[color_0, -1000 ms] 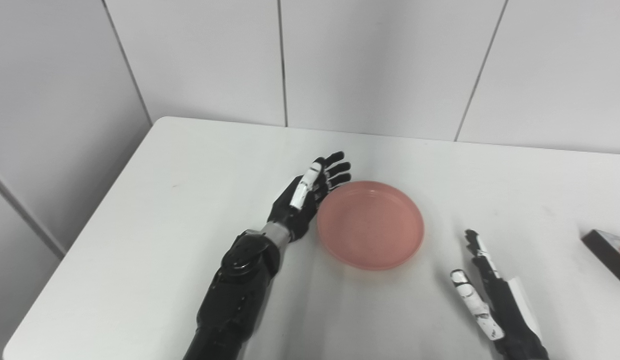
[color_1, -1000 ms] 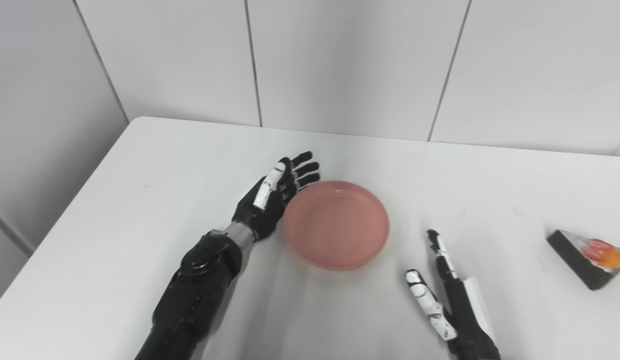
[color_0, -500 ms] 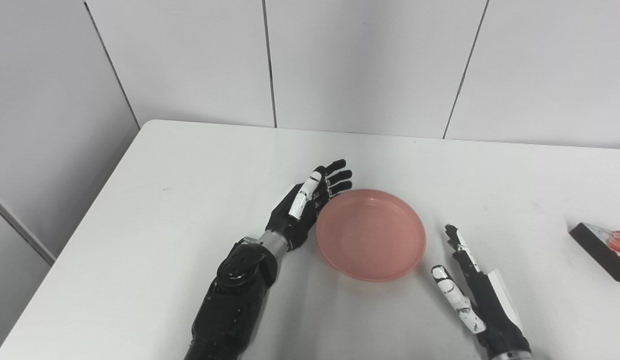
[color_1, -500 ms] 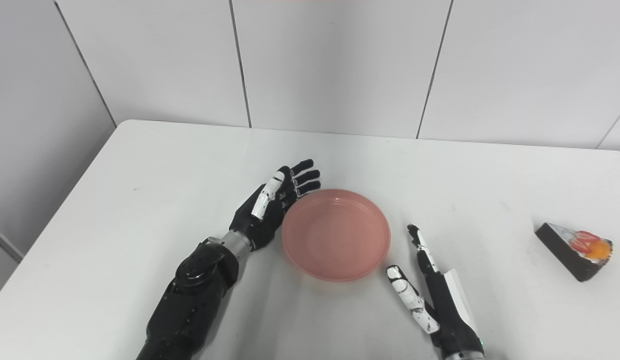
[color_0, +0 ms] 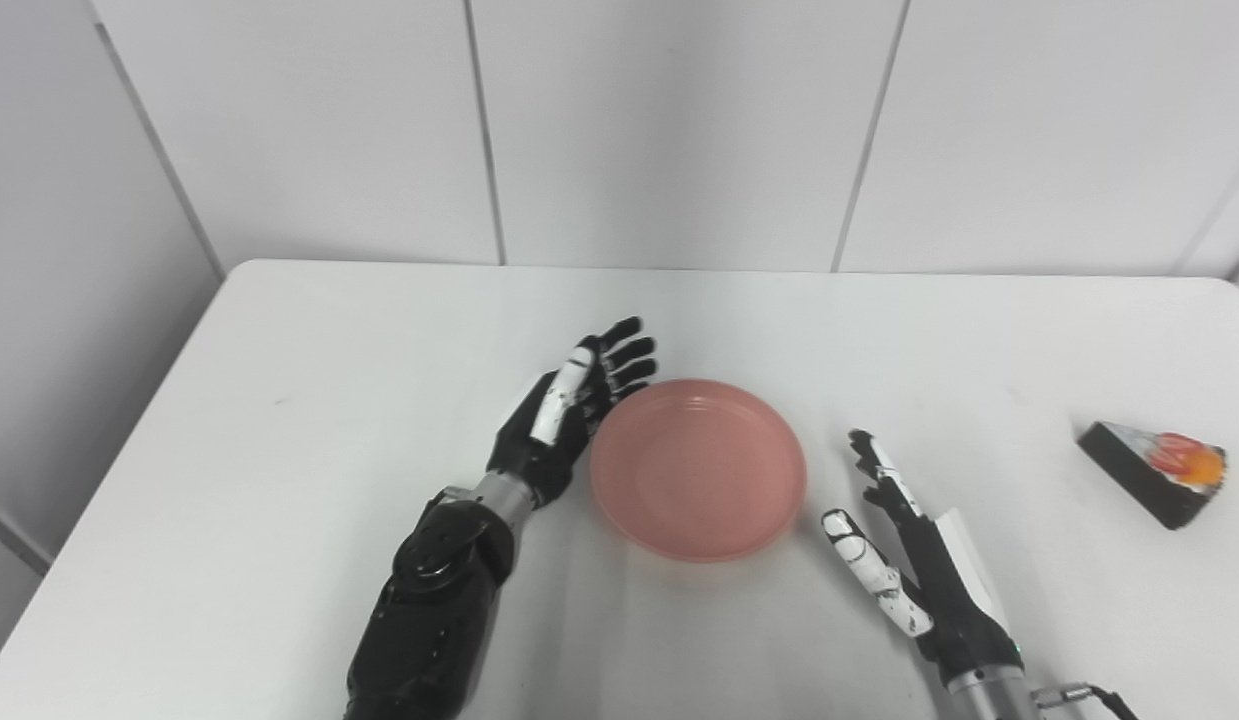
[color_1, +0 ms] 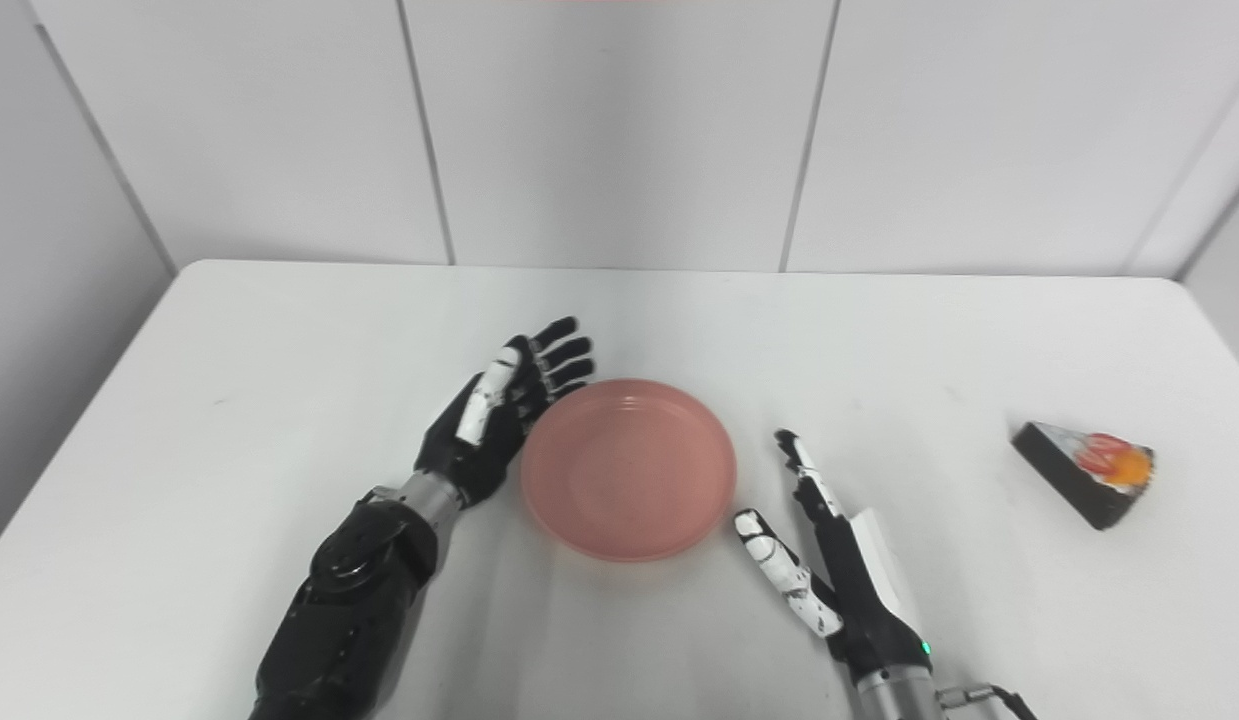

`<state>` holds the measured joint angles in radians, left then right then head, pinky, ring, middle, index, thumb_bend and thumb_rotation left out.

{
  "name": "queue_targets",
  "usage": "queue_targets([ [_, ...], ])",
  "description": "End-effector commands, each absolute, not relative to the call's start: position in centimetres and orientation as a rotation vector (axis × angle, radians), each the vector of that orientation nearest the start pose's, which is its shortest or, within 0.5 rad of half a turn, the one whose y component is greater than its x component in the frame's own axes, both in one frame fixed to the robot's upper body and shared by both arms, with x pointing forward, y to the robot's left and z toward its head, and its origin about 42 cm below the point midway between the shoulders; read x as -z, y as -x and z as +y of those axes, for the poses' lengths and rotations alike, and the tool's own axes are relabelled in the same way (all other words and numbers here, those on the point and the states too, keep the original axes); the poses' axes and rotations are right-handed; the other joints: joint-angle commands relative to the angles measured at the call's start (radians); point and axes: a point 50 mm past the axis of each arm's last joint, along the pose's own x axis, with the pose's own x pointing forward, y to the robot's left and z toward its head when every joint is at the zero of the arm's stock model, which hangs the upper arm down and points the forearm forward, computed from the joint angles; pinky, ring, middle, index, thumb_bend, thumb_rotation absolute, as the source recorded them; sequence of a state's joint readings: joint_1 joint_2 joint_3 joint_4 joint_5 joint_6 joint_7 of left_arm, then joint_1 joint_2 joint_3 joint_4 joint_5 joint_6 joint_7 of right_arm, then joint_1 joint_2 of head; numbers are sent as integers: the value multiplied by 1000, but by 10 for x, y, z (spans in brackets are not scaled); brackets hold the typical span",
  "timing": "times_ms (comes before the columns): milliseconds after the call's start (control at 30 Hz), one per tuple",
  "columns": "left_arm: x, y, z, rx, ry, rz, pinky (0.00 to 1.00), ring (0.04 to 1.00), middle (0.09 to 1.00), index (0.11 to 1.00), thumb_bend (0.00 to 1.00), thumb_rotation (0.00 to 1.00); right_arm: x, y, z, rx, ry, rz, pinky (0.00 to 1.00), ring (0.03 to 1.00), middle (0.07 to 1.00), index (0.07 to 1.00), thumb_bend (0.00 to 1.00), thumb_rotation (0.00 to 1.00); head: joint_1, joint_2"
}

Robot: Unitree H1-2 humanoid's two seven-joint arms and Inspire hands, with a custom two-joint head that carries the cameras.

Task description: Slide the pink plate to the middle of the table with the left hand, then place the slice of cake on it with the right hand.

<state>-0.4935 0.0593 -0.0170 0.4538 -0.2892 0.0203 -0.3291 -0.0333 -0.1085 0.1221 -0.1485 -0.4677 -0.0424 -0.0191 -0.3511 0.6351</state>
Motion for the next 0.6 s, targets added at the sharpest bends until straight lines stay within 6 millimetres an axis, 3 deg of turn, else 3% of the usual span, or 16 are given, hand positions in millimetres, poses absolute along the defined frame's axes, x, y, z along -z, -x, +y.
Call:
queue_targets([
  [0, -106, -421, 192, 396, 197, 122, 871, 875, 878, 860, 405, 1000, -173, -296, -205, -17, 600, -377, 803, 875, 910, 907, 469, 902, -28, -10],
  [167, -97, -425, 208, 390, 214, 121, 866, 876, 881, 859, 420, 1000, -201, -306, -213, 68, 695, -440, 757, 836, 881, 882, 558, 829, -121, -30],
  [367, -86, -431, 228, 402, 238, 117, 848, 865, 871, 851, 437, 1000, -230, -316, -227, 140, 778, -485, 768, 841, 884, 872, 617, 738, -218, -43],
  [567, -76, -439, 242, 411, 253, 125, 810, 840, 850, 836, 465, 977, -257, -317, -254, 224, 881, -500, 786, 859, 893, 880, 703, 631, -292, -52],
])
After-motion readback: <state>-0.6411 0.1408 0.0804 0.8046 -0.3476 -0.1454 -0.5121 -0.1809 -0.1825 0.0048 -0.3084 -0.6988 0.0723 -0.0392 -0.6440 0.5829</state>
